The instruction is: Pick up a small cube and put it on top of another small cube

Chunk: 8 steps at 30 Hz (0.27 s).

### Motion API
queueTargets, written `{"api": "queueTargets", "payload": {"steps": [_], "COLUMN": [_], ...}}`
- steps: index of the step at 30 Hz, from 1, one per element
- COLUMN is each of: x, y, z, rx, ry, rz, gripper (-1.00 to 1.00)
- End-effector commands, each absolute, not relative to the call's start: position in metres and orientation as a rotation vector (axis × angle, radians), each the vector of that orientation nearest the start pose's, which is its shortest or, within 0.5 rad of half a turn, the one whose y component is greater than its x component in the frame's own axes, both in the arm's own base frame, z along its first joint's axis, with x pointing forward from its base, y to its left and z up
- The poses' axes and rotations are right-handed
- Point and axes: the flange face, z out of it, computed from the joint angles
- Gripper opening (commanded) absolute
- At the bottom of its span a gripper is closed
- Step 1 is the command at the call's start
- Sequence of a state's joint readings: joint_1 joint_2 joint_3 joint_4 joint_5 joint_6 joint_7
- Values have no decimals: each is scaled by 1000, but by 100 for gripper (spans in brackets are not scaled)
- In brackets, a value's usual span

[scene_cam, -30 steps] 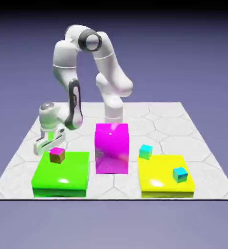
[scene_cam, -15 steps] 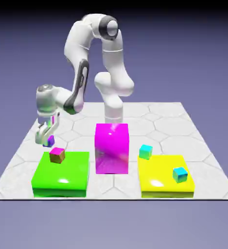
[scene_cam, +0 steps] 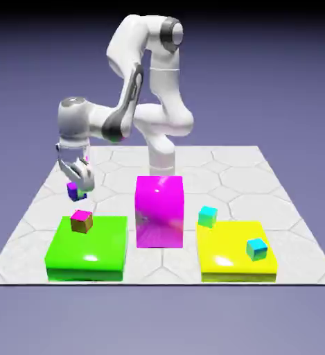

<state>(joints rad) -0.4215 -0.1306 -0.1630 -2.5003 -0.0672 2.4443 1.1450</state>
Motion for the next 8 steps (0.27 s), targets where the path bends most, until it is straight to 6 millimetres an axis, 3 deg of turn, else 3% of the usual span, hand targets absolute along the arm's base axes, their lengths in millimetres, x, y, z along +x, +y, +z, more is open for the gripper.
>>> {"api": "queueTargets", "payload": {"steps": [1, 5, 6, 7, 8], "x": [388, 389, 389, 389, 390], "y": [-256, -258, -258, -258, -258], "z": [323, 269, 269, 269, 284], "rx": [-2099, -2099, -2099, -2099, -2099], "ry": [2339, 2340, 2340, 2340, 2339], "rz": [-121, -121, -121, -121, -121], "gripper": [-100, -100, 100, 100, 100]}}
